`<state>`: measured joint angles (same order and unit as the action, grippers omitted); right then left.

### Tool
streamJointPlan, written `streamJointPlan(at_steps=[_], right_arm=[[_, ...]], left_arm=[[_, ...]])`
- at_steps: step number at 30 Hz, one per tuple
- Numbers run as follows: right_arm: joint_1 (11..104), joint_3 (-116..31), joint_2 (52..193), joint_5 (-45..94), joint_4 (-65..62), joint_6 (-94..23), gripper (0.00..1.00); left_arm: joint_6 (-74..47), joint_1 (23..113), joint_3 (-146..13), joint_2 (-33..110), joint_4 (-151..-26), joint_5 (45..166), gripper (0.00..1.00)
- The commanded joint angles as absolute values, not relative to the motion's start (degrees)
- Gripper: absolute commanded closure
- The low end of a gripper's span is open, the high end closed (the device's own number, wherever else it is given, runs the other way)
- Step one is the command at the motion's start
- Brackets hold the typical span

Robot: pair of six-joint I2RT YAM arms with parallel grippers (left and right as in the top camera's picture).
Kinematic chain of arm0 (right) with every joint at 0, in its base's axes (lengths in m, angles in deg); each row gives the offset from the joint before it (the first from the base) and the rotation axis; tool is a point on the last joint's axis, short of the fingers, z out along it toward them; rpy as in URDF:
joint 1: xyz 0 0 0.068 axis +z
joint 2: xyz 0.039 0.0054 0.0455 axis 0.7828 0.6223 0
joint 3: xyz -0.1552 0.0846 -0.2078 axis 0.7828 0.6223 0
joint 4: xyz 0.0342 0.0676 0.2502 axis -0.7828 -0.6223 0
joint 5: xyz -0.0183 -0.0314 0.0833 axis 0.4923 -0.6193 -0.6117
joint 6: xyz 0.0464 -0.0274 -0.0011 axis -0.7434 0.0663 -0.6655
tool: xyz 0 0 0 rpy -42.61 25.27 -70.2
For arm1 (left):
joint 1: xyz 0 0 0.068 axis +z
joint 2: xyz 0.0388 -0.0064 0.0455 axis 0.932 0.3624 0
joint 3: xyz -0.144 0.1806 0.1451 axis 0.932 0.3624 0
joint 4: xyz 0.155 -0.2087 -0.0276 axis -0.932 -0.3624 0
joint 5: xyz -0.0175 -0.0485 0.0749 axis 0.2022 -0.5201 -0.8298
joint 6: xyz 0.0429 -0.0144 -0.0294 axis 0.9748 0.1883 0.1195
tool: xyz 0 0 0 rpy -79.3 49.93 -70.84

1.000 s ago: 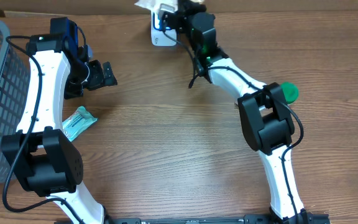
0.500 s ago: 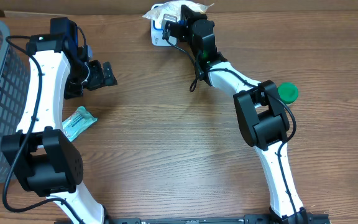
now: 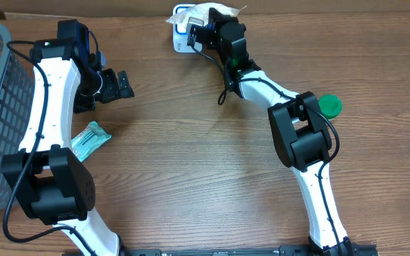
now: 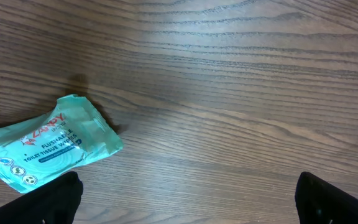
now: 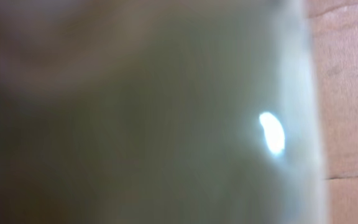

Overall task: Scan the item barcode
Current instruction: 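Hold the snack bag in front of the scanner window, then carry the snack bag right and set it down near the jar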

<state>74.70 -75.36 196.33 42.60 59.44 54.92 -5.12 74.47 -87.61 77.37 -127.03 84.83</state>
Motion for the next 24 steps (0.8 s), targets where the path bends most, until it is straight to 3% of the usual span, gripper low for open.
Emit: streamJointPlan(at_steps=[1,12,17,24], right_arm=[[74.28,-76.56,194.12,44.02,59.97,50.66,0.96],[74.74,-76.56,177.48,48.39,54.66,33.87,0.96],[76.38,-76.56,167.21,48.24,36.58,17.70,0.96],[76.79,-76.56,156.83,36.43,-0.27,-17.14,0.96]], left_arm=[[-4.45,74.38,-88.04,77.65,-127.00,84.66,0.00],[-4.45,74.38,-88.04,77.65,-127.00,84.66,0.00],[-4.45,74.38,-88.04,77.65,-127.00,84.66,0.00],[-4.45,74.38,-88.04,77.65,-127.00,84.66,0.00]])
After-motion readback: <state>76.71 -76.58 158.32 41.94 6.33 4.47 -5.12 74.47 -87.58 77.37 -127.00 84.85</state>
